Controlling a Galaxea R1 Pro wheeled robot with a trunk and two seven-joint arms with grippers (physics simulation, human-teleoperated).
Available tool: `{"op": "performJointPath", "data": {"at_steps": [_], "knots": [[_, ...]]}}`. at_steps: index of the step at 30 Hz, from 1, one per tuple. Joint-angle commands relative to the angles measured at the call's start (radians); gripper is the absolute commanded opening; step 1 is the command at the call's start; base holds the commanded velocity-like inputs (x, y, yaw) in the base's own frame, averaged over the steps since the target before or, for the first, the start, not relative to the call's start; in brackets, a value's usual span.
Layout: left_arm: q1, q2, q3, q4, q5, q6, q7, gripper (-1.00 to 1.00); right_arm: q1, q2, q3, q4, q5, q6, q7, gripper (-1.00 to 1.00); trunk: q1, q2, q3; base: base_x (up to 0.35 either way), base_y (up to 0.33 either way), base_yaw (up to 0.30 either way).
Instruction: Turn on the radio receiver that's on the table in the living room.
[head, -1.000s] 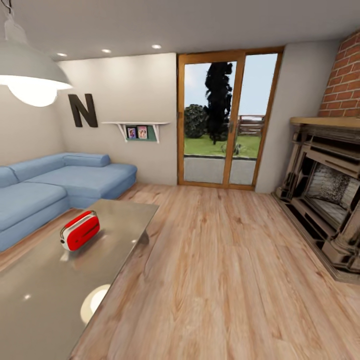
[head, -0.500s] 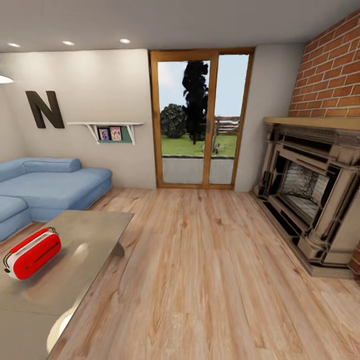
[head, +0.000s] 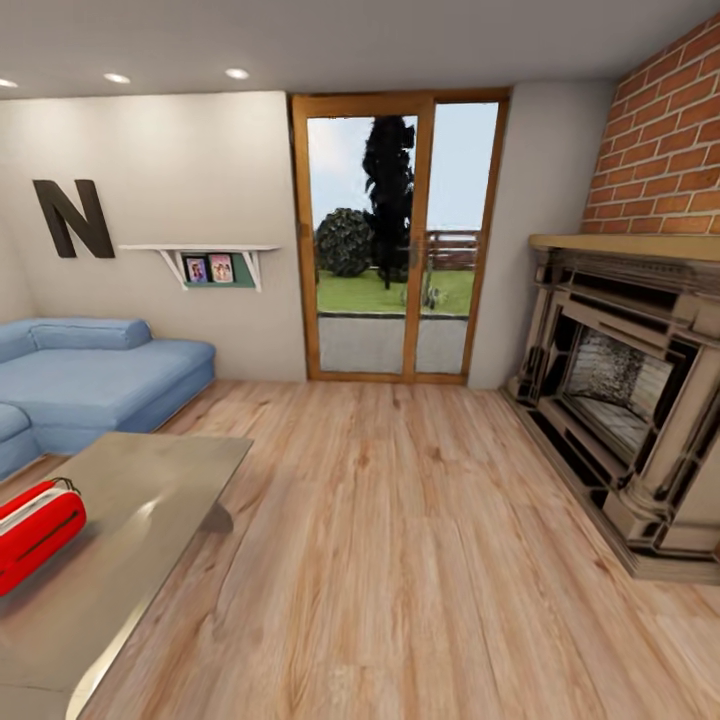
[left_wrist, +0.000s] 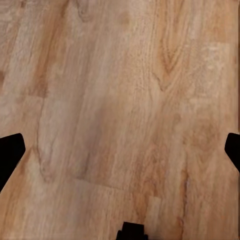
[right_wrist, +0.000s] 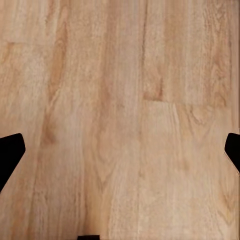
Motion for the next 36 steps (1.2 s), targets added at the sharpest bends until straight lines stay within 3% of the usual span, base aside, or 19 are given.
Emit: {"op": "performJointPath", "data": {"at_steps": [1,36], "knots": [[0.001,0.0,0.0,0.0,0.0,0.0,0.0,1.0,0.0,0.0,0.0,0.0,0.0,0.0,0.0,1.0,0.0,0.0,0.0,0.318,-0.086,0.0],[0.0,0.0,-0.005,0.03,-0.001,-0.002,0.0,1.0,0.0,0.003,0.002,0.001,0.002,0.0,0.001,1.0,0.0,0.0,0.0,0.319,-0.02,0.0]]}}
